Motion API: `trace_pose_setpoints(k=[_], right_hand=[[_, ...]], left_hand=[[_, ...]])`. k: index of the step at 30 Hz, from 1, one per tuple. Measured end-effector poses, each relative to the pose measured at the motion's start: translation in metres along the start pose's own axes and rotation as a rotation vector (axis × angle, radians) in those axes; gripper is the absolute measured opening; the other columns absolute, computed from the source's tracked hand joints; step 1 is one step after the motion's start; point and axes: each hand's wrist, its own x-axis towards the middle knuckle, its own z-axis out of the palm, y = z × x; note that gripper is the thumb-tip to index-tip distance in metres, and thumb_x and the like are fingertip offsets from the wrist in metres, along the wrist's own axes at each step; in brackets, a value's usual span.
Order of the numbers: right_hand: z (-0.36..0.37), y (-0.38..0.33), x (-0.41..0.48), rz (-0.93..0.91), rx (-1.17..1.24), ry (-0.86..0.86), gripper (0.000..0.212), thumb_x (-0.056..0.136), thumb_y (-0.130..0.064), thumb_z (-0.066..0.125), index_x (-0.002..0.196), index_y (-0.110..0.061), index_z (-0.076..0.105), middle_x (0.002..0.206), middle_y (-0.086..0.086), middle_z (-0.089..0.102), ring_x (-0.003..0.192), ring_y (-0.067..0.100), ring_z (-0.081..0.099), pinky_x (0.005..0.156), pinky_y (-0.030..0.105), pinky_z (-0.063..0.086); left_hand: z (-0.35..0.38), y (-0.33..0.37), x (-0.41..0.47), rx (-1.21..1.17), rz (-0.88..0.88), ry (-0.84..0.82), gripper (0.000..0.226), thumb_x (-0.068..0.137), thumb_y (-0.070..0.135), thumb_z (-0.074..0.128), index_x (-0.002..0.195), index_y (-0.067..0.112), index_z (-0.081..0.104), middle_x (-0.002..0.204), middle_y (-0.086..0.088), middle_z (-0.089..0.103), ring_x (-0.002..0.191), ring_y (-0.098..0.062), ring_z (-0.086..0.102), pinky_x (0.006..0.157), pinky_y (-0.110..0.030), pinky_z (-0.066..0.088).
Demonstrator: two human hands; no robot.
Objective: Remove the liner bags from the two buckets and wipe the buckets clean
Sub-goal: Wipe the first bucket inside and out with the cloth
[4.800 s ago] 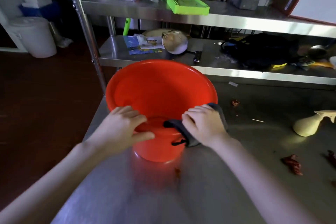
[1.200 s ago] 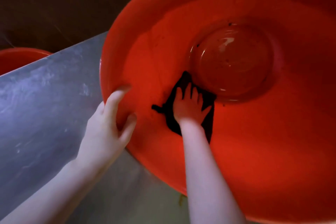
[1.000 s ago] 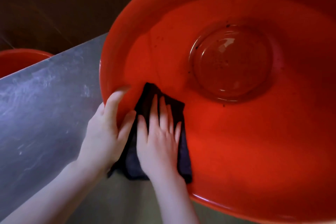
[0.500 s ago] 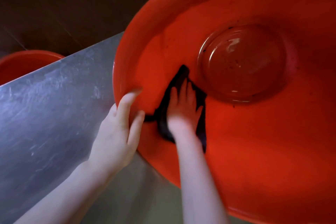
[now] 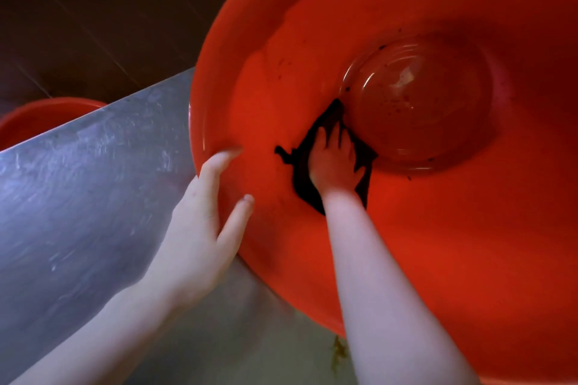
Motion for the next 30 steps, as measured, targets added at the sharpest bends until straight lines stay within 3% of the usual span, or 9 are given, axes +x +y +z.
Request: trace_pose_setpoints(k=[3, 5, 8, 11, 17, 20, 22, 25, 30], right_hand=[[0.006, 0.009, -0.004, -0.07, -0.023, 0.047, 0.056, 0.101, -0.049, 0.018, 0.154, -0.033, 0.007, 0.162, -0.01, 0.007, 0.149, 0.015, 0.004, 0.116, 0.058, 0.0], [0.003, 0.018, -0.008, -0.119, -0.106, 0.043, 0.055, 0.102, -0.049, 0.018, 0.154, -0.035, 0.008, 0.162, -0.011, 0.007, 0.149, 0.016, 0.004, 0.116, 0.06, -0.001], [-0.007, 0.036, -0.018, -0.138, -0.206, 0.037, 0.056, 0.101, -0.052, 0.02, 0.154, -0.037, 0.008, 0.162, -0.012, 0.007, 0.15, 0.017, 0.004, 0.117, 0.059, -0.002], [-0.016, 0.068, -0.031, -0.044, -0.327, 0.022, 0.059, 0.099, -0.057, 0.017, 0.154, -0.037, 0.008, 0.163, -0.009, 0.005, 0.15, 0.019, 0.002, 0.115, 0.06, -0.008], [-0.014, 0.09, -0.069, 0.151, -0.249, -0.059, 0.057, 0.101, -0.053, 0.014, 0.154, -0.036, -0.001, 0.163, -0.012, -0.003, 0.15, 0.018, -0.004, 0.115, 0.062, -0.006], [0.002, 0.066, -0.107, -0.048, -0.211, -0.007, 0.059, 0.099, -0.05, 0.009, 0.154, -0.033, -0.007, 0.162, -0.011, -0.009, 0.15, 0.015, -0.004, 0.116, 0.06, 0.0], [0.015, 0.048, -0.151, -0.243, -0.216, 0.08, 0.064, 0.095, -0.053, 0.002, 0.155, -0.03, -0.003, 0.163, -0.007, -0.004, 0.15, 0.016, 0.002, 0.117, 0.059, 0.005], [0.021, 0.031, -0.181, -0.315, -0.148, 0.143, 0.063, 0.097, -0.057, 0.014, 0.153, -0.03, 0.021, 0.16, -0.006, 0.023, 0.147, 0.02, 0.023, 0.114, 0.06, 0.019], [0.003, 0.043, -0.084, -0.029, -0.14, 0.013, 0.058, 0.099, -0.055, 0.017, 0.153, -0.038, 0.005, 0.163, -0.012, 0.005, 0.15, 0.016, 0.003, 0.116, 0.059, -0.002]], left_hand=[[-0.012, 0.022, 0.01, 0.168, -0.018, 0.071, 0.054, 0.086, 0.038, 0.056, 0.133, 0.05, 0.031, 0.122, 0.001, 0.037, 0.099, -0.019, 0.058, 0.089, -0.036, 0.05], [-0.027, 0.043, 0.026, 0.332, 0.18, 0.216, 0.052, 0.086, 0.023, 0.055, 0.135, 0.036, 0.041, 0.127, -0.008, 0.032, 0.11, -0.027, 0.048, 0.093, -0.037, 0.045], [-0.04, 0.054, 0.041, 0.528, 0.402, 0.261, 0.059, 0.082, 0.002, 0.058, 0.135, 0.024, 0.046, 0.122, -0.014, 0.031, 0.085, -0.029, 0.047, 0.066, -0.036, 0.045], [-0.031, 0.043, 0.033, 0.504, 0.292, 0.142, 0.055, 0.081, 0.004, 0.066, 0.127, 0.026, 0.045, 0.114, -0.008, 0.029, 0.056, -0.028, 0.043, 0.054, -0.032, 0.039], [0.02, 0.027, -0.004, 0.33, 0.161, 0.035, 0.057, 0.077, 0.008, 0.07, 0.119, 0.034, 0.042, 0.119, -0.003, 0.032, 0.041, -0.032, 0.045, 0.05, -0.033, 0.043], [0.031, 0.021, -0.016, 0.278, 0.138, 0.036, 0.055, 0.078, 0.012, 0.069, 0.119, 0.037, 0.041, 0.124, -0.004, 0.032, 0.04, -0.028, 0.039, 0.048, -0.031, 0.039], [0.031, 0.011, -0.021, 0.201, 0.062, 0.06, 0.049, 0.083, 0.02, 0.065, 0.117, 0.042, 0.038, 0.121, 0.001, 0.03, 0.053, -0.034, 0.05, 0.055, -0.034, 0.041], [0.028, 0.001, -0.023, 0.014, 0.004, 0.108, 0.033, 0.086, 0.028, 0.048, 0.114, 0.043, 0.039, 0.116, 0.009, 0.031, 0.086, -0.013, 0.046, 0.073, -0.036, 0.039], [0.03, -0.003, -0.027, 0.059, 0.084, 0.074, 0.044, 0.09, 0.017, 0.052, 0.118, 0.048, 0.037, 0.118, 0.016, 0.029, 0.084, 0.012, 0.044, 0.064, -0.031, 0.039]])
